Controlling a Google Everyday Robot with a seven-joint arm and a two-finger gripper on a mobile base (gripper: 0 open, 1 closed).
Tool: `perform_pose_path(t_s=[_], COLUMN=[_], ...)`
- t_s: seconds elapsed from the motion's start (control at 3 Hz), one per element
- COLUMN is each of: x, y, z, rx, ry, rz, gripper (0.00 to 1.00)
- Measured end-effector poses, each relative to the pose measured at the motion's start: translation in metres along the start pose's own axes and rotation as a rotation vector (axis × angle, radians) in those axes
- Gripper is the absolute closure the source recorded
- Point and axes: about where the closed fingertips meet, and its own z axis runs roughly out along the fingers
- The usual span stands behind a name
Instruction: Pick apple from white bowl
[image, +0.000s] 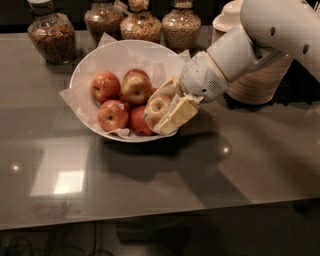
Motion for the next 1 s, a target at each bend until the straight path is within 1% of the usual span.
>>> perform_pose_path(t_s=[0.33,0.67,1.0], x=[0.0,-0.008,-0.04], y=[0.0,0.003,0.005], z=[0.0,-0.004,-0.012], rx=[0.0,0.009,0.008], ry=[0.0,-0.029,-0.067], rz=[0.0,-0.018,-0.083], gripper=[1.0,1.0,1.0])
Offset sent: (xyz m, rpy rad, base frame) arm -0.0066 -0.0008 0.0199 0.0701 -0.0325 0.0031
